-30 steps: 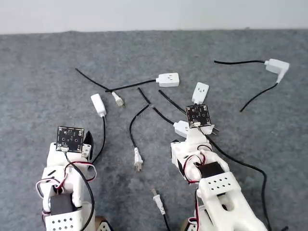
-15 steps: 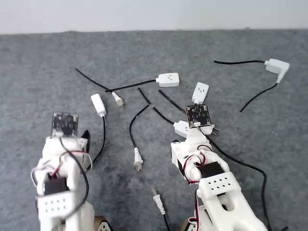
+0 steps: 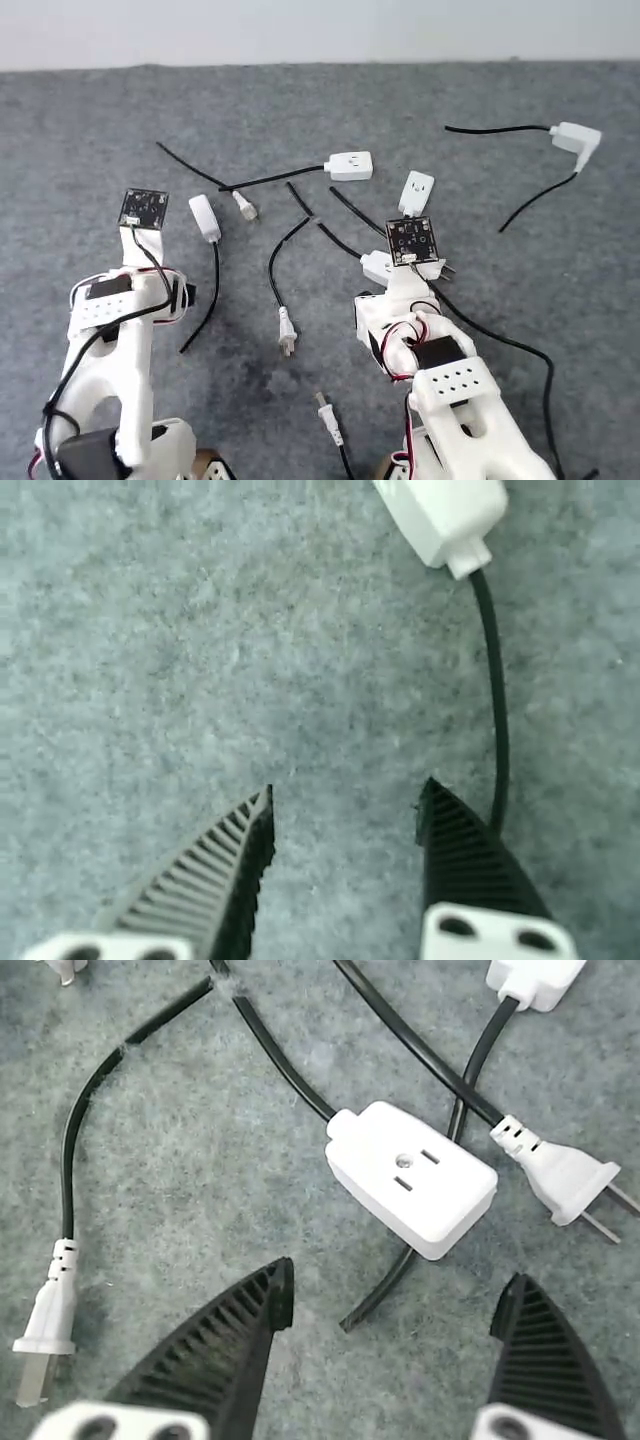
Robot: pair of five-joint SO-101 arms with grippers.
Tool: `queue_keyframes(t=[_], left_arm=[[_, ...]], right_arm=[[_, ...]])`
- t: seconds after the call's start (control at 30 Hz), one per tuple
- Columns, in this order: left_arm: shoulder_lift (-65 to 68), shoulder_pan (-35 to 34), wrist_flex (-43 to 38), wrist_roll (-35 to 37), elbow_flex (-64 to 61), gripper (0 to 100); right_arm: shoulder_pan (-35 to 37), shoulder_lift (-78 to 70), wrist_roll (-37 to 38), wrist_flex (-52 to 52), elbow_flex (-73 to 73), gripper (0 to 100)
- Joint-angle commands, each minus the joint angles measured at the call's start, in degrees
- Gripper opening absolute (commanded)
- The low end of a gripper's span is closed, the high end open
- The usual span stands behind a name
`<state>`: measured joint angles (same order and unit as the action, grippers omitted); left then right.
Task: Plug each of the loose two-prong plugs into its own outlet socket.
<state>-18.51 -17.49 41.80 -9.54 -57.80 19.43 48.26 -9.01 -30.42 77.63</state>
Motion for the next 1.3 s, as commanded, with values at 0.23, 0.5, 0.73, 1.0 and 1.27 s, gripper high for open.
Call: queue_keyframes(t=[0.23,0.5,0.73,1.0,1.27], left_arm=[[-4.2,0.4,-4.2,0.5,-1.8,24],[-4.2,0.4,-4.3,0.5,-1.9,24],[-4.0,0.4,-4.4,0.5,-1.9,24],[-4.2,0.3,-5.5,0.5,-2.3,24],[-4.2,0.1,-5.5,0.5,-2.3,24]], right_arm=[[-0.6,-0.4,0.8,1.3,-3.3,30.5],[2.5,-0.5,3.0,-2.8,-5.1,30.5],[2.4,-0.5,3.3,-4.5,-6.5,30.5],[1.3,-0.5,3.1,-10.6,-11.8,30.5],[-3.2,-0.6,3.2,-12.5,-17.0,30.3]])
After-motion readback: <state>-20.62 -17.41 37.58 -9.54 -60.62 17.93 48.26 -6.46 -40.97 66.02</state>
